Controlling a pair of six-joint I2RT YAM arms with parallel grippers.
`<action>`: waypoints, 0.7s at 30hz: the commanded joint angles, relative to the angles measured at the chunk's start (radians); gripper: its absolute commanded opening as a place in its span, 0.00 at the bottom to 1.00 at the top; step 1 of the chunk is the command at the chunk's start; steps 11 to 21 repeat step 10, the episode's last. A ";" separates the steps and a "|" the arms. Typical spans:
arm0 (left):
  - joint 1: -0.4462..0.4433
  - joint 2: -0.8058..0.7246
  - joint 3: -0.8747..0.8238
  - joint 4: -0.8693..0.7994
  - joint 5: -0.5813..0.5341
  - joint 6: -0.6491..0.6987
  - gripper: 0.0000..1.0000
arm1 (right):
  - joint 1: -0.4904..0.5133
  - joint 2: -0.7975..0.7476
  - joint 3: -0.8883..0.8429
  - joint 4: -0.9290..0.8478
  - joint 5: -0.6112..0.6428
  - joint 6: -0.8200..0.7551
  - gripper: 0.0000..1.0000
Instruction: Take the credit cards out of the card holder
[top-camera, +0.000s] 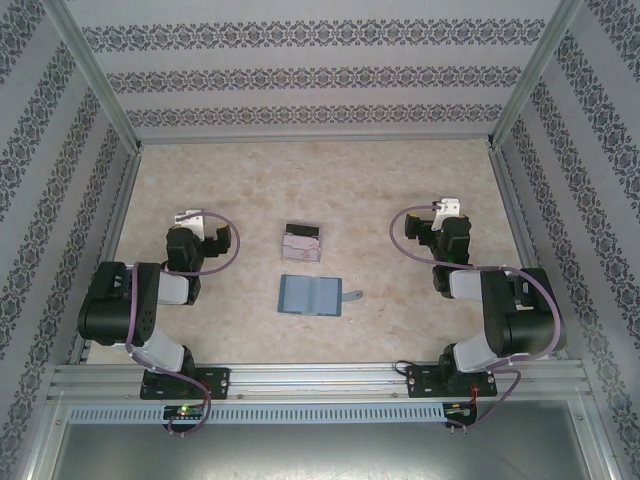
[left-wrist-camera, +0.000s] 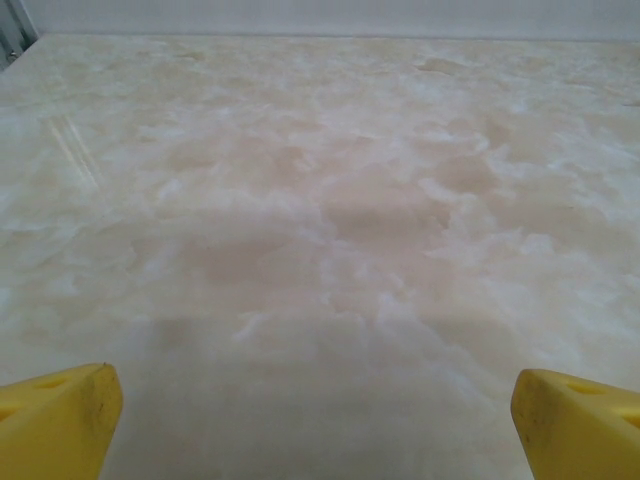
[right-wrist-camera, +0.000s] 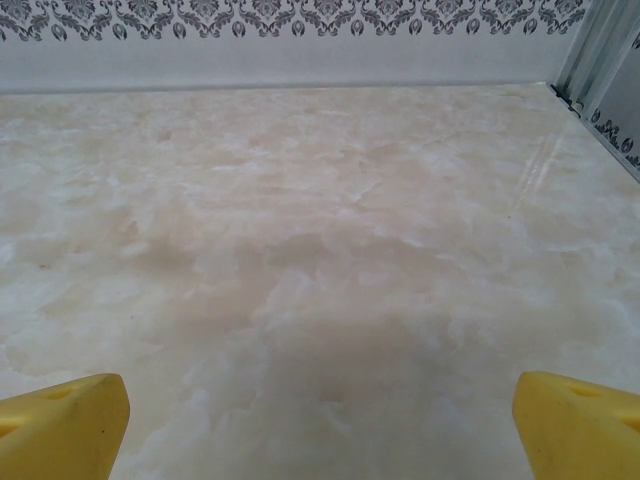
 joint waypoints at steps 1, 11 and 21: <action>-0.008 0.005 0.018 0.025 -0.058 0.001 1.00 | -0.007 0.005 -0.015 0.043 -0.024 -0.017 0.98; -0.008 0.004 -0.015 0.090 0.032 0.034 1.00 | -0.009 0.007 -0.013 0.039 -0.045 -0.021 0.98; -0.008 0.004 -0.015 0.090 0.032 0.034 1.00 | -0.009 0.007 -0.013 0.039 -0.045 -0.021 0.98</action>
